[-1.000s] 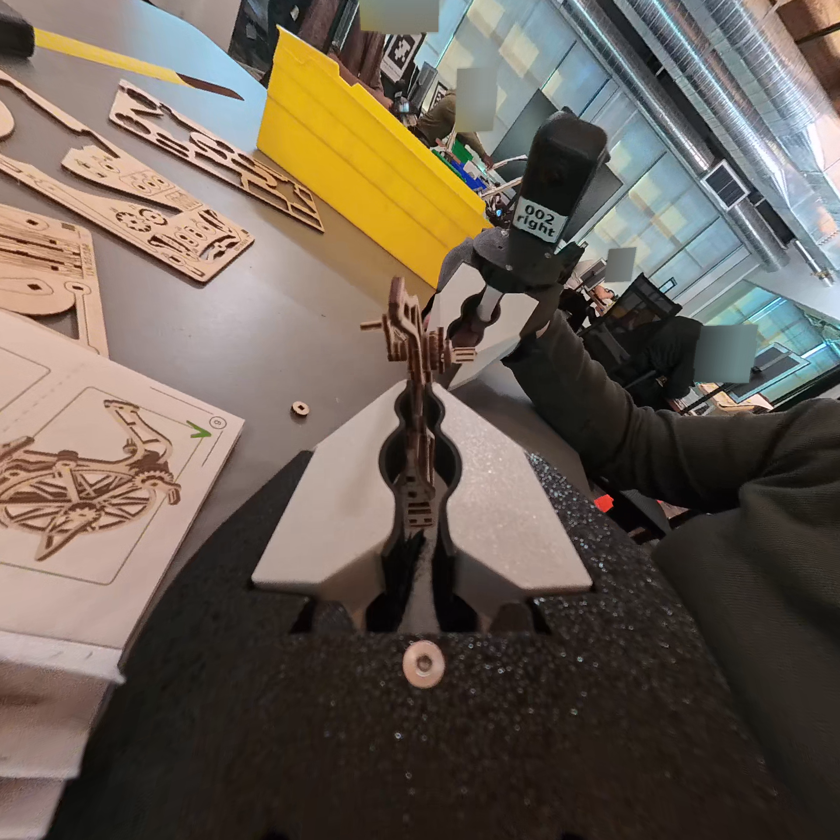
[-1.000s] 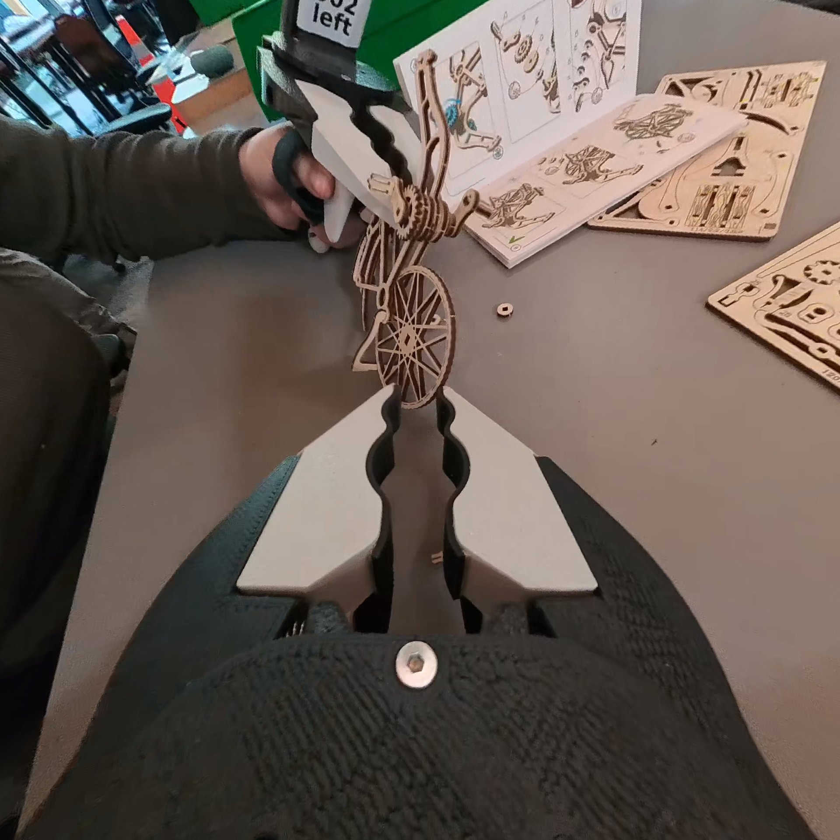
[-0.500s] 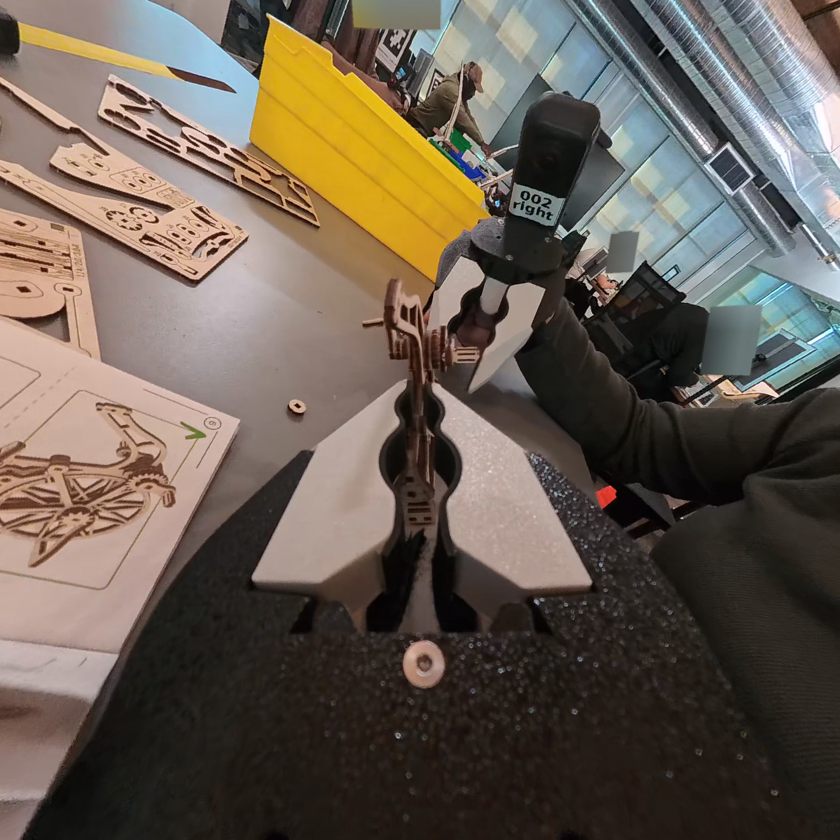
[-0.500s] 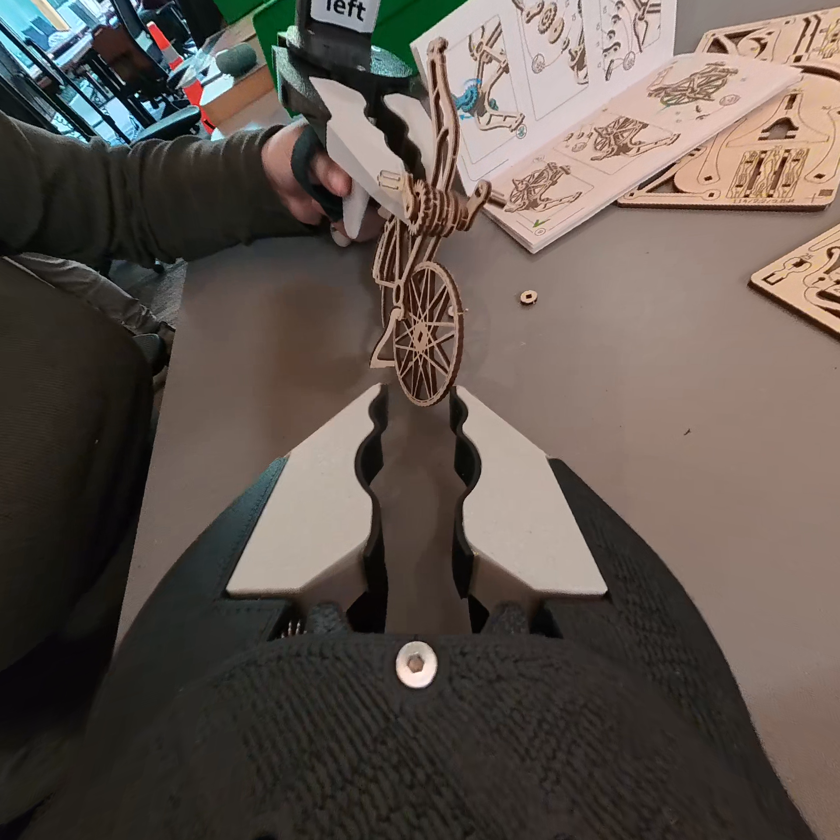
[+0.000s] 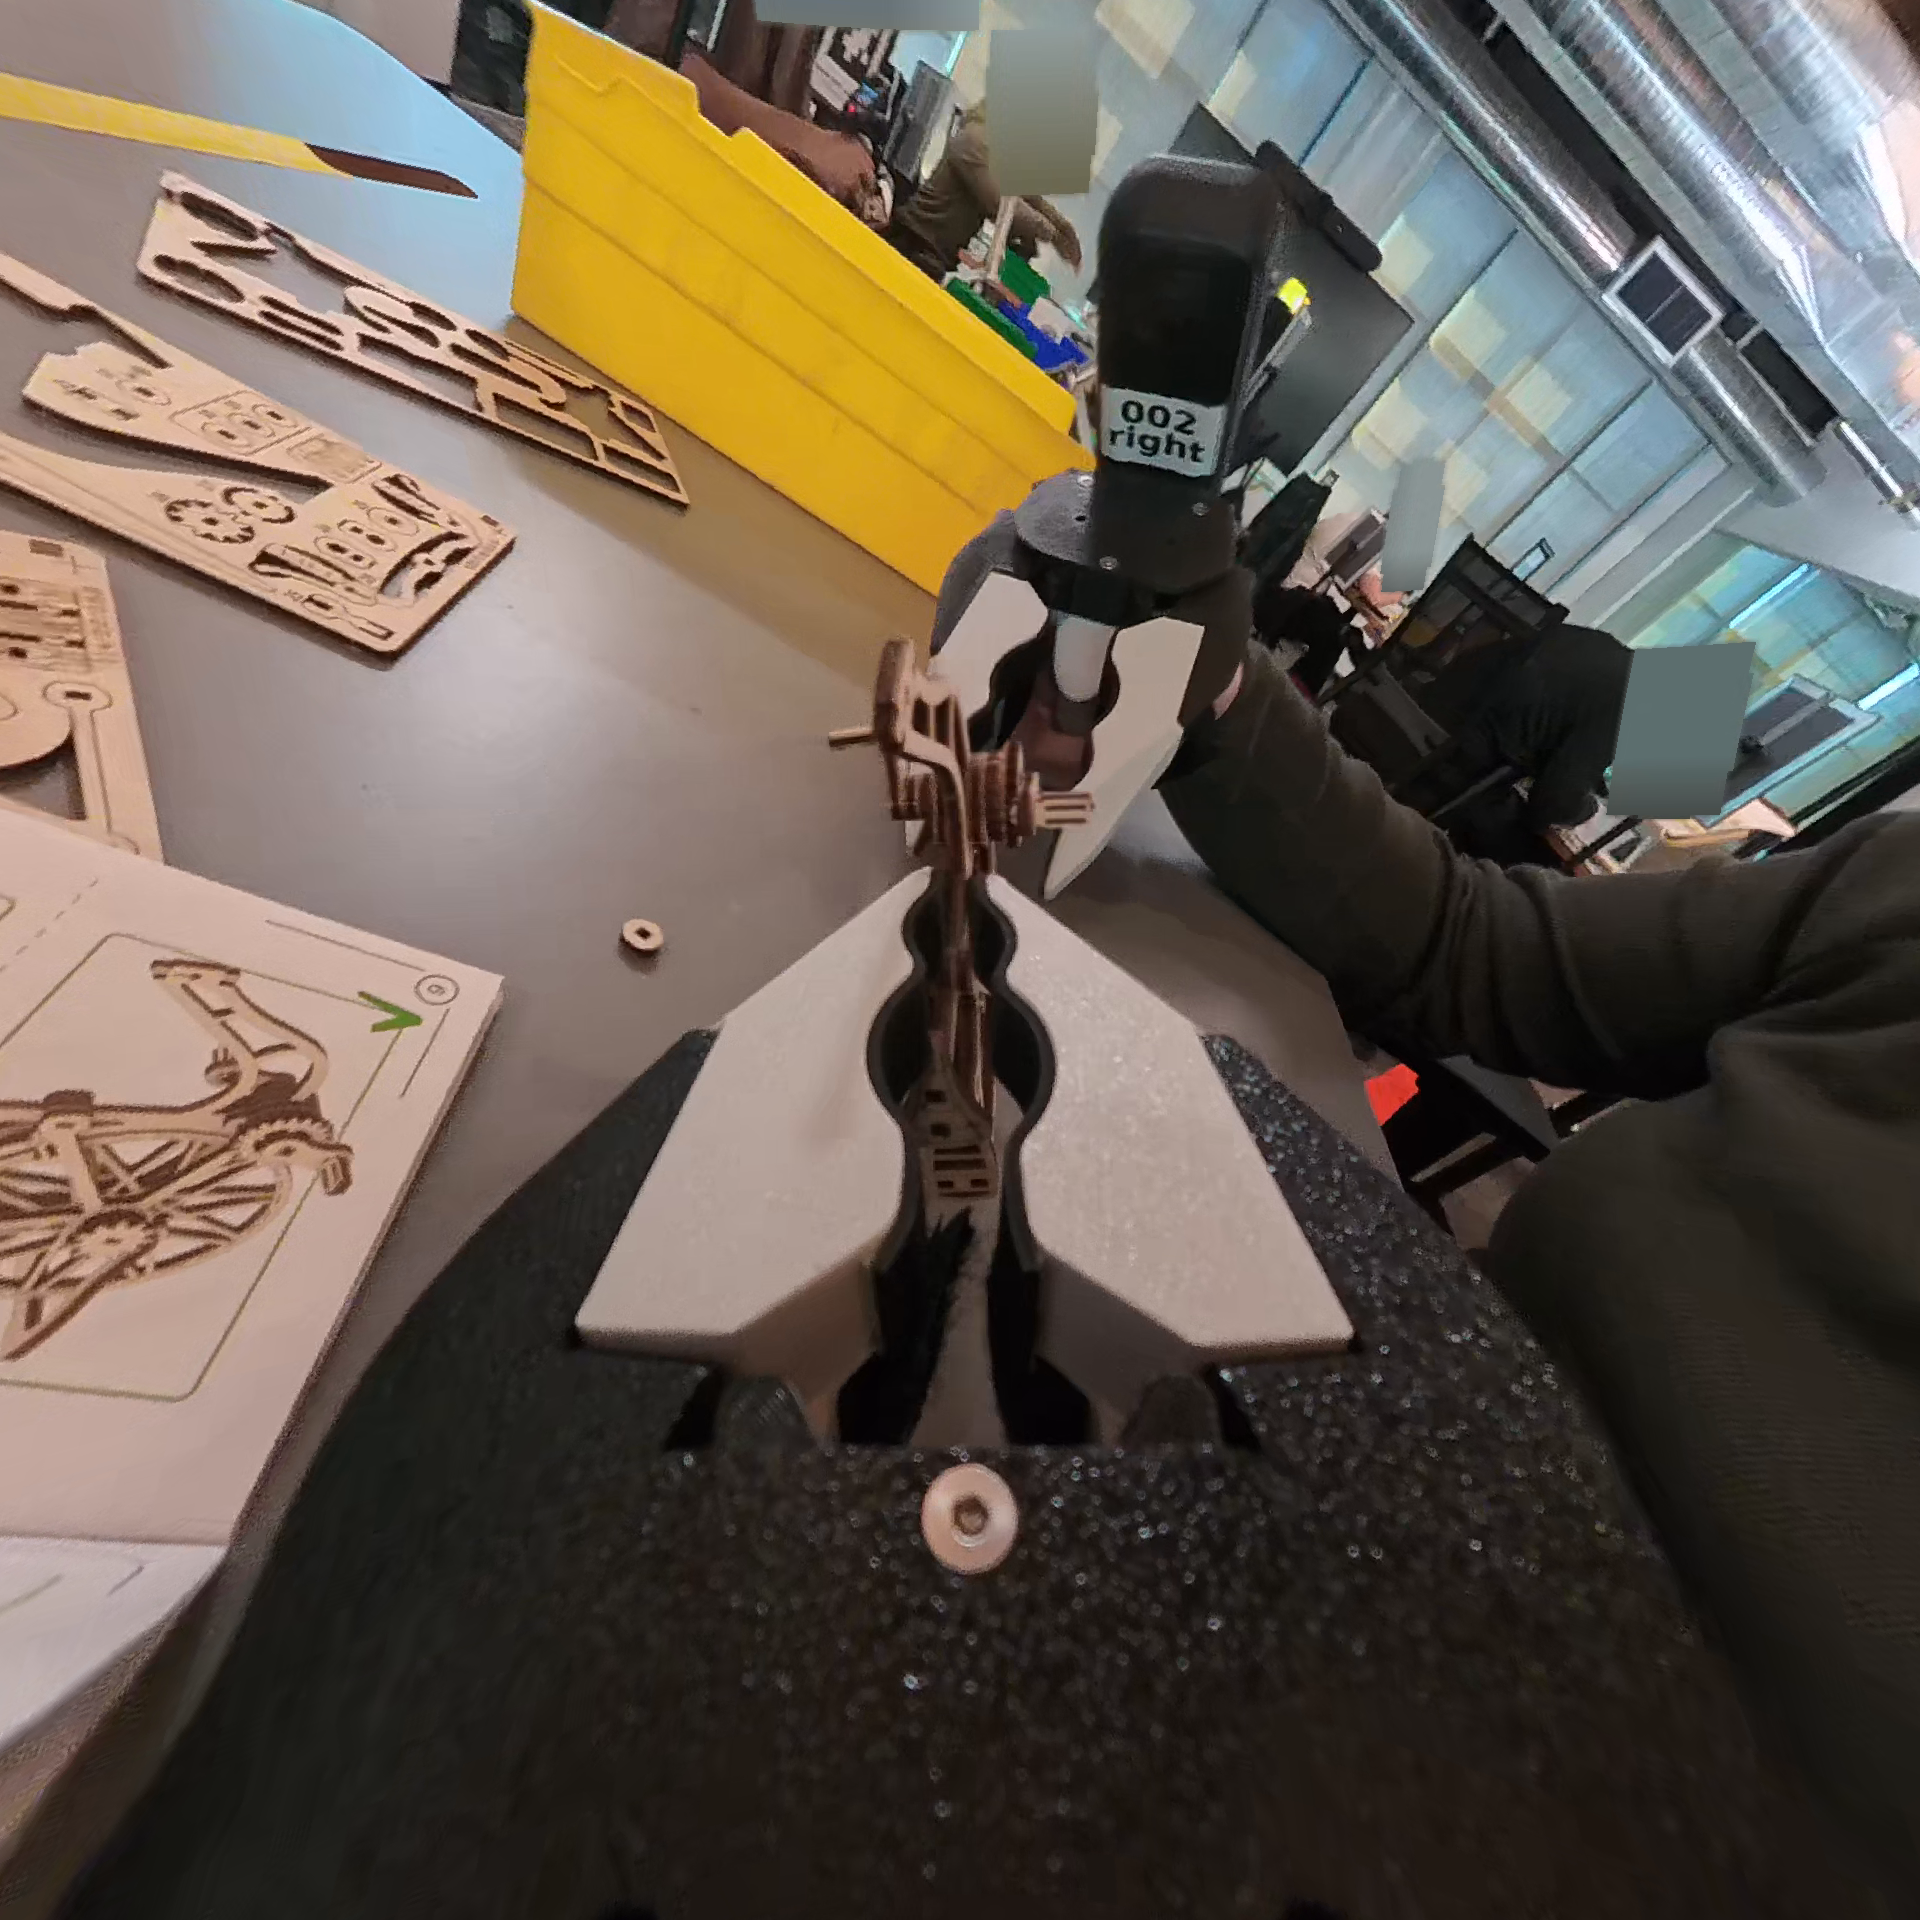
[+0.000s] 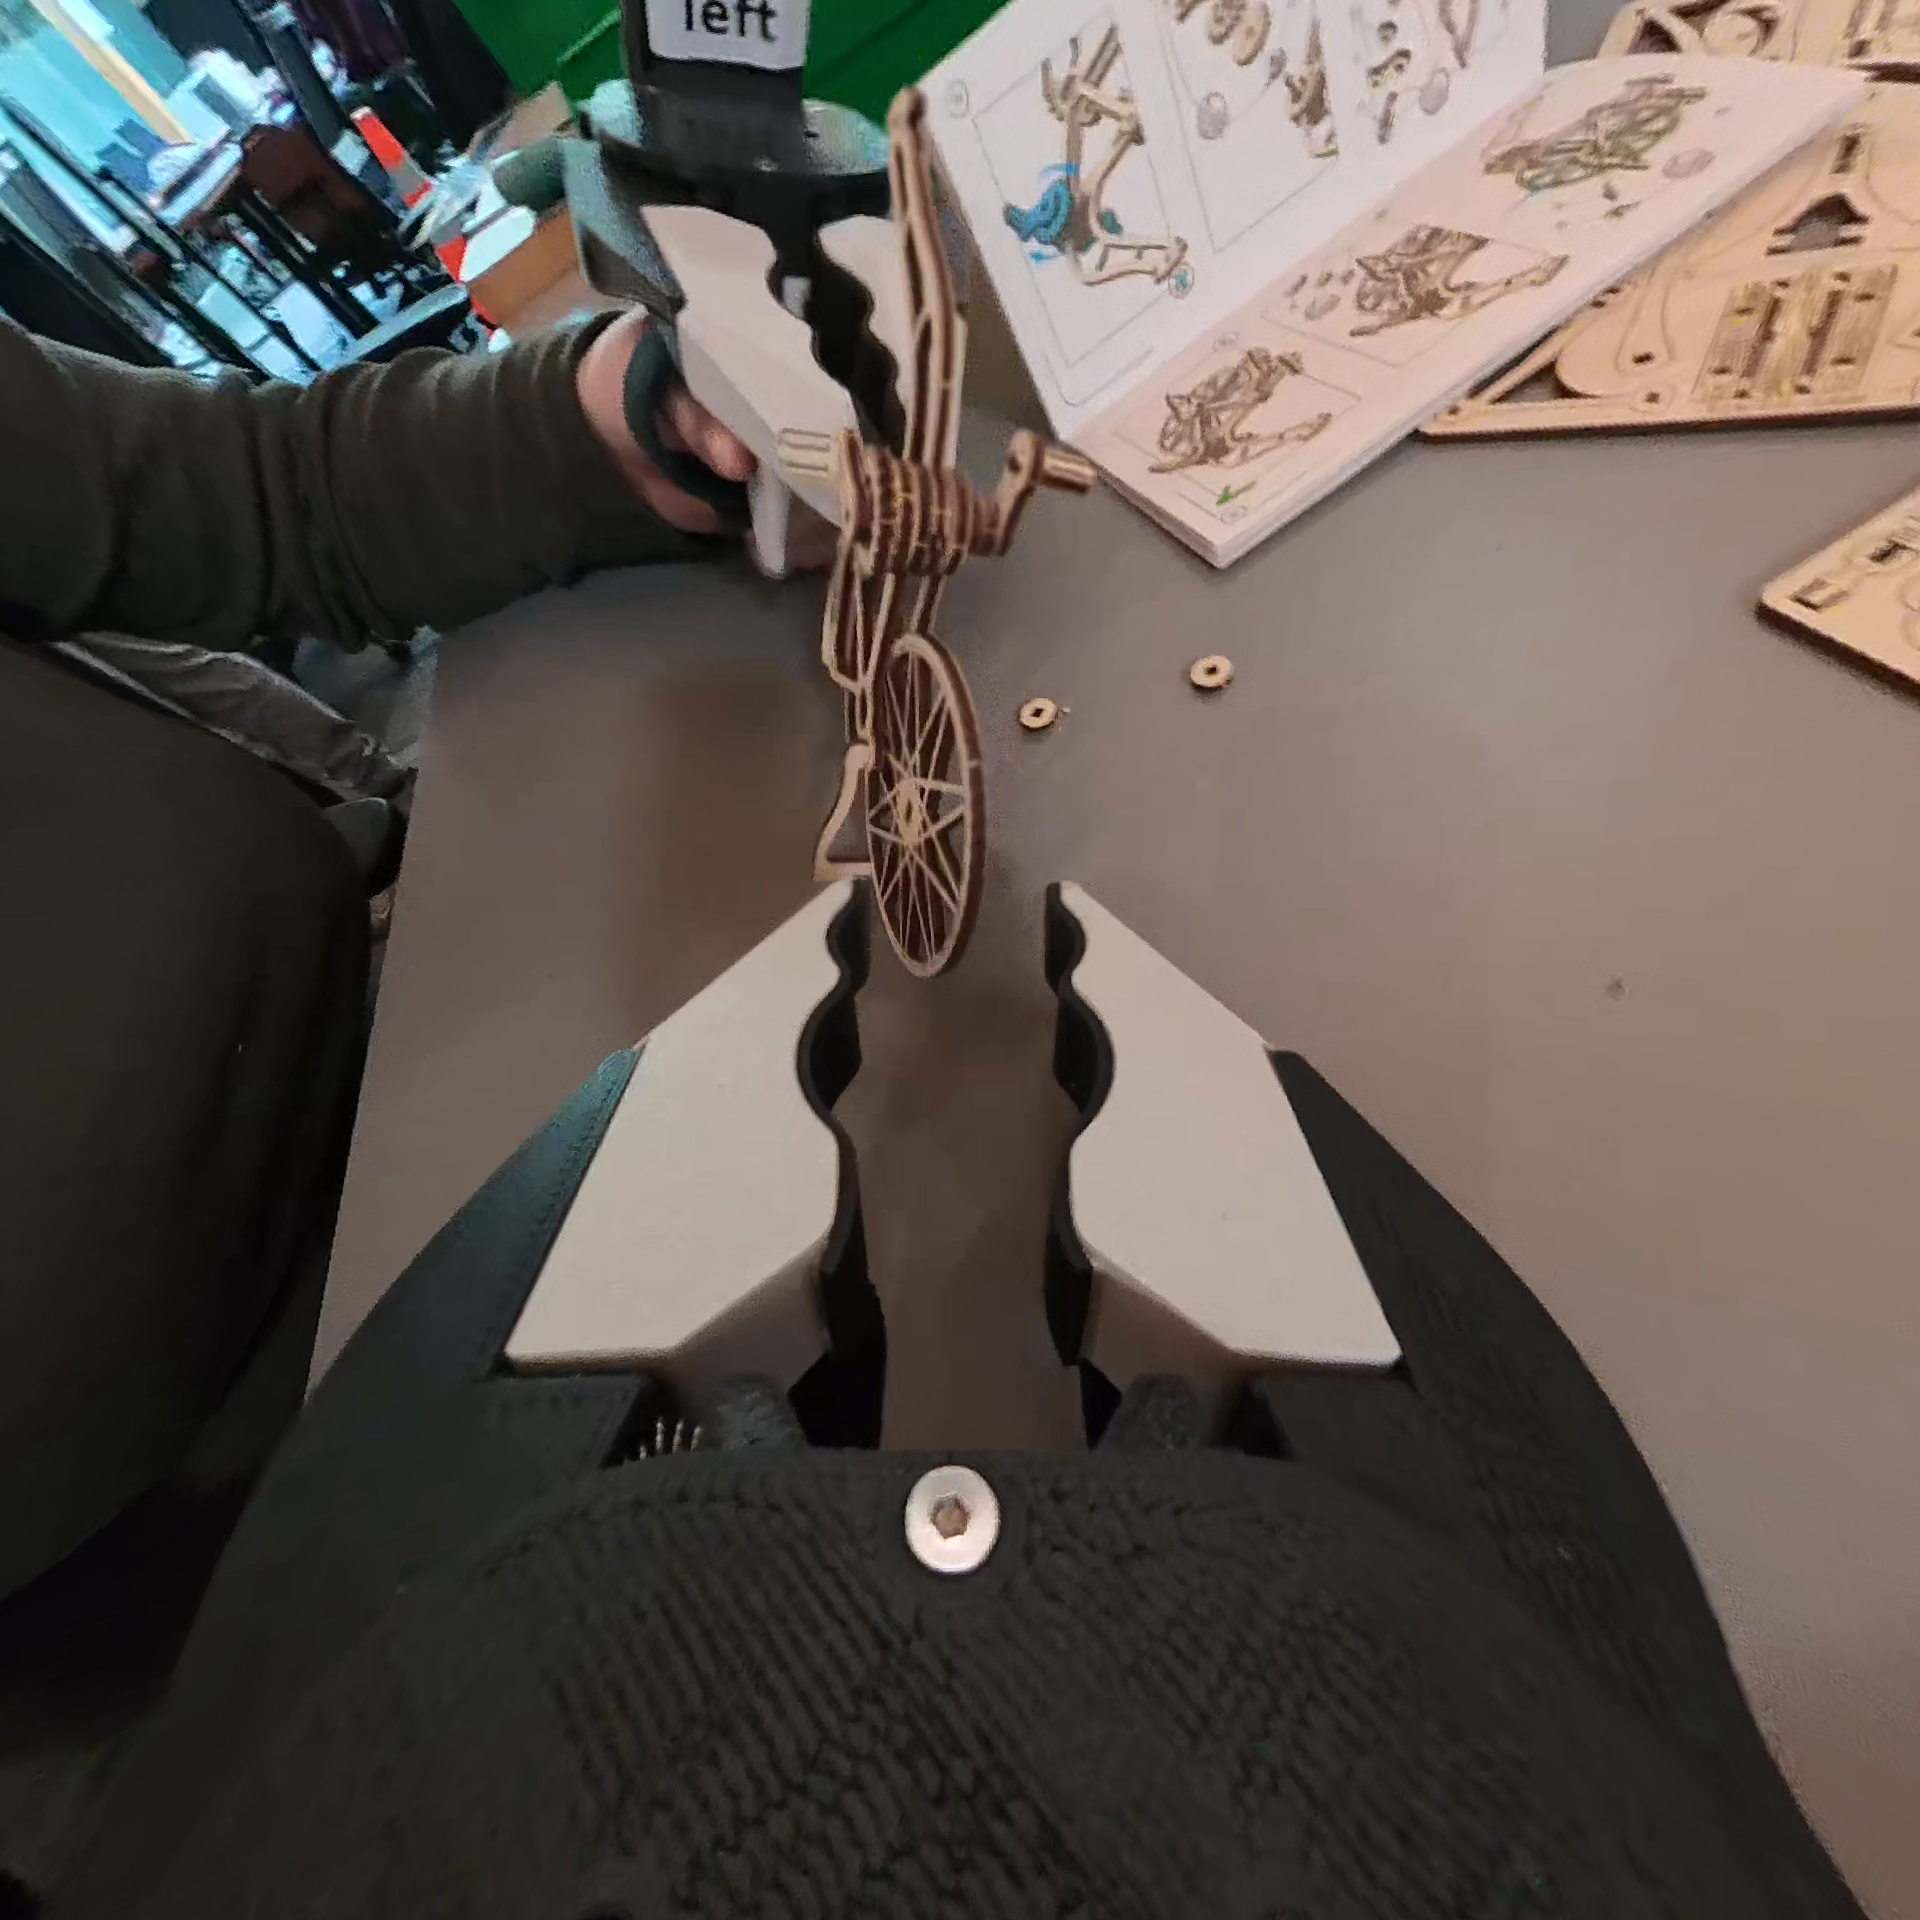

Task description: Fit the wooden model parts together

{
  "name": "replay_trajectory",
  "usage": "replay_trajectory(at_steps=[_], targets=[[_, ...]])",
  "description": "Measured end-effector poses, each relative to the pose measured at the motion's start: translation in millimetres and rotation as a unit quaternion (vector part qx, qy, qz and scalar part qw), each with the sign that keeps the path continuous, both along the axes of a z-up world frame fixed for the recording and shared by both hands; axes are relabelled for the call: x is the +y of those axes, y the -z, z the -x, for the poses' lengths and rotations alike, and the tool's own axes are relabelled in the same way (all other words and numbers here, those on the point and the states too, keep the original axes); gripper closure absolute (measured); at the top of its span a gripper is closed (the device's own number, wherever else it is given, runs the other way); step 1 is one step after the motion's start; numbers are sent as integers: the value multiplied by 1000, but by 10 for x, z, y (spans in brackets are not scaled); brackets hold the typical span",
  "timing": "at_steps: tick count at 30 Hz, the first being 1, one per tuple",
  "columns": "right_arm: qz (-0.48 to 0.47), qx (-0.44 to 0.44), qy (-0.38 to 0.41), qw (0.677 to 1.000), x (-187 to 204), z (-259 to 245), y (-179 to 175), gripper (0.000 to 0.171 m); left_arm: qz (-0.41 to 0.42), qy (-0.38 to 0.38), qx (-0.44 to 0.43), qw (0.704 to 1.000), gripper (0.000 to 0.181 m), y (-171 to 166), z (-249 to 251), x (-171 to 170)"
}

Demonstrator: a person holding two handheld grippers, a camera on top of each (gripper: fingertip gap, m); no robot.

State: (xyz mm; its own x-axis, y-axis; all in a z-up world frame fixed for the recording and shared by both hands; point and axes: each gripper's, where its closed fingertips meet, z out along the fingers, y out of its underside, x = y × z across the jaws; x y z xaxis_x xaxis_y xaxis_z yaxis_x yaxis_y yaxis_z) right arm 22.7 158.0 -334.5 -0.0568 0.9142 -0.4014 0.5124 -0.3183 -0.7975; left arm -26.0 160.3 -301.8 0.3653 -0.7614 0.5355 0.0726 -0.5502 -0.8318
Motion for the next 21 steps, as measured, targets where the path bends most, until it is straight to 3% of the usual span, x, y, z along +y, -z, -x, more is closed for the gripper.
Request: replay_trajectory(at_steps=[3, 6, 10, 15, 21], targets=[[-13, 10, -39, 999, -137, 57, 11, 165, -18, 12, 10, 1000, 180, -8, -37, -49], [-24, 26, -52, 998, -180, 76, -19, 170, -27, 17, 3, 1000, 181, -41, -39, -71], [-33, 33, -56, 997, -178, 75, -19, 171, -43, 15, 10, 999, 180, -53, -48, -84], [-59, 49, -55, 996, -185, 105, -62, 171, -57, 41, 105, 992, 141, 155, -156, -167], [-68, 52, -53, 995, -183, 107, -68, 171, -62, 80, 162, 982, 136, 307, -177, -287]])
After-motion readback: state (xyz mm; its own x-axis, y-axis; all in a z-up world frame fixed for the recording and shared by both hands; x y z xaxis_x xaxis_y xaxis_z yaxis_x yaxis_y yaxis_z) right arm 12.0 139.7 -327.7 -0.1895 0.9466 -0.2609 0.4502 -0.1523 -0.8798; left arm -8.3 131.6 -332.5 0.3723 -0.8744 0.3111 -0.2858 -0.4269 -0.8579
